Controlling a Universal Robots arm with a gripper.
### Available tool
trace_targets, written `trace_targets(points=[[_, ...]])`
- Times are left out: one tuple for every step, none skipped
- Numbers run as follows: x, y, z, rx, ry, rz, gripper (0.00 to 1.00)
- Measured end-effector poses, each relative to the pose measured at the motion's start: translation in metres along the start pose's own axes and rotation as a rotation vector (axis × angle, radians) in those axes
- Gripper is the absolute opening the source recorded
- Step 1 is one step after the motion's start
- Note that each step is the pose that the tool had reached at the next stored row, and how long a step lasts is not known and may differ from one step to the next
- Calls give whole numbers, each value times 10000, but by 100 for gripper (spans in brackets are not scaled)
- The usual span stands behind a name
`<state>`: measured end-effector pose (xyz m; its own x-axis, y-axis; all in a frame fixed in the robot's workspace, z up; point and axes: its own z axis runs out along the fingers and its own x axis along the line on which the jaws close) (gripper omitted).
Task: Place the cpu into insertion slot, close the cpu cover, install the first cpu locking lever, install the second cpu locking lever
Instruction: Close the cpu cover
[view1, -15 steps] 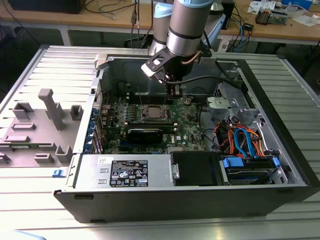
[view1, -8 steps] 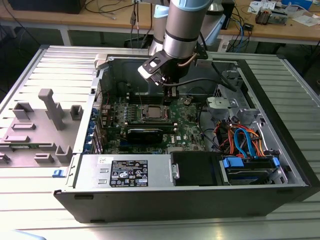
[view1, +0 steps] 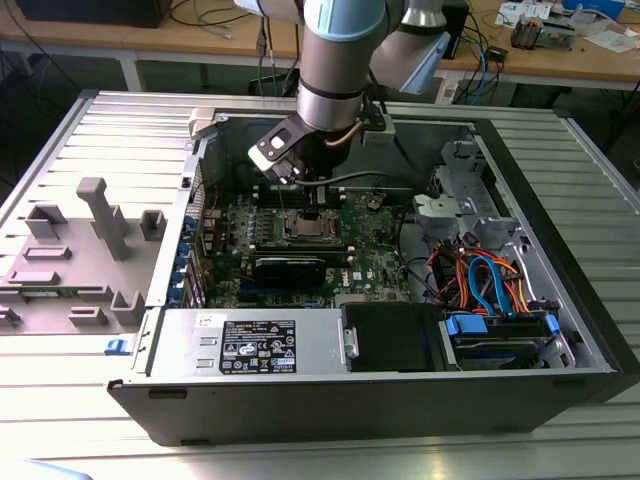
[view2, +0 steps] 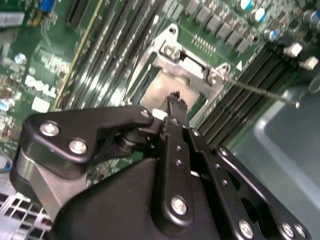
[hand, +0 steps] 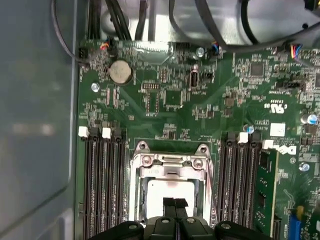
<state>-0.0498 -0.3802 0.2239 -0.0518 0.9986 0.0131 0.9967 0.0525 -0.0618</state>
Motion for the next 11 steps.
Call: trace_targets(points=[[0,-13,16,0,-1,0,11],[2,-36,41,-1,-1,0,11],[3,-62,72,-1,-1,0,11],[3,-75,92,-1,-1,0,11],[4,-84,105,-2,-1,0,11],[4,-105,134,-2,-1,-1,11],[5,-121,153,-2,-2,0,11],[6,-133,167,-2,-1,1,11],[6,-140,178,-2,-1,0,11],[5,-154,193,4,-11,0,11],[5,-155,198,4,-8,0,11]])
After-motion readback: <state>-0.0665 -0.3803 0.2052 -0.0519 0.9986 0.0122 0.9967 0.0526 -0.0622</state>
